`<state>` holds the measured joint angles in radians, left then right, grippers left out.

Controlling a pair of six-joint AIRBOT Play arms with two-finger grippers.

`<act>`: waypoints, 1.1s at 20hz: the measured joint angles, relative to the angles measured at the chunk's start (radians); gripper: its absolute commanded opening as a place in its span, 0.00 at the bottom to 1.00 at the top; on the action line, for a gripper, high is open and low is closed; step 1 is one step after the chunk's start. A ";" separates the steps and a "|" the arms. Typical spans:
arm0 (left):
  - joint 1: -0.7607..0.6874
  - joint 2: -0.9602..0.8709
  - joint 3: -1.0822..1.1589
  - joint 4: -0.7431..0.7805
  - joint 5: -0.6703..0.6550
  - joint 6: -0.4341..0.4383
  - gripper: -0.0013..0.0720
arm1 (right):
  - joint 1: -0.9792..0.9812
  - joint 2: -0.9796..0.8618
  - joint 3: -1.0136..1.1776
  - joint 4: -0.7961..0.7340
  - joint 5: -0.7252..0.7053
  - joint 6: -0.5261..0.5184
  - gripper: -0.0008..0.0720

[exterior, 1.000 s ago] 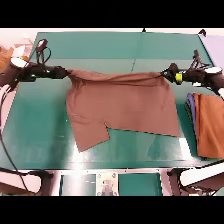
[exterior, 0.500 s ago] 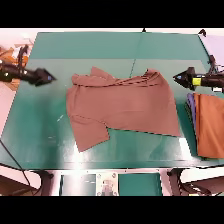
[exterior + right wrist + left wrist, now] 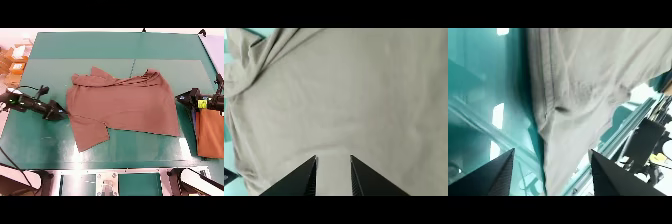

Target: Fold the shirts.

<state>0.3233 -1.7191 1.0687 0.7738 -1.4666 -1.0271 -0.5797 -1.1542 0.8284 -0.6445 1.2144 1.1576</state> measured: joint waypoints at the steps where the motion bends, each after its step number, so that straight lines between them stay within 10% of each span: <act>1: -0.029 0.000 -0.013 -0.008 0.019 -0.006 0.73 | -0.001 0.023 -0.017 0.000 -0.006 -0.001 0.38; 2: -0.062 0.000 -0.023 -0.021 0.043 -0.014 0.73 | -0.002 0.043 -0.031 0.000 -0.008 -0.002 0.38; 6: -0.137 -0.001 -0.040 -0.030 0.138 -0.034 0.07 | -0.005 0.098 -0.056 -0.011 -0.005 0.006 0.45; 11: -0.117 0.046 -0.047 0.026 0.104 -0.041 0.05 | -0.064 0.159 -0.064 -0.222 0.054 0.183 0.71; 17: -0.048 0.153 -0.053 0.102 0.048 -0.051 0.05 | -0.109 0.192 -0.201 -0.485 0.095 0.382 0.71; 22: -0.031 0.173 -0.054 0.115 0.021 -0.051 0.05 | -0.115 0.182 -0.414 -0.418 -0.043 0.352 0.66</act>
<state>0.2924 -1.5459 1.0149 0.8886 -1.4460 -1.0779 -0.6945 -0.9718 0.4149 -1.0626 1.1709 1.5101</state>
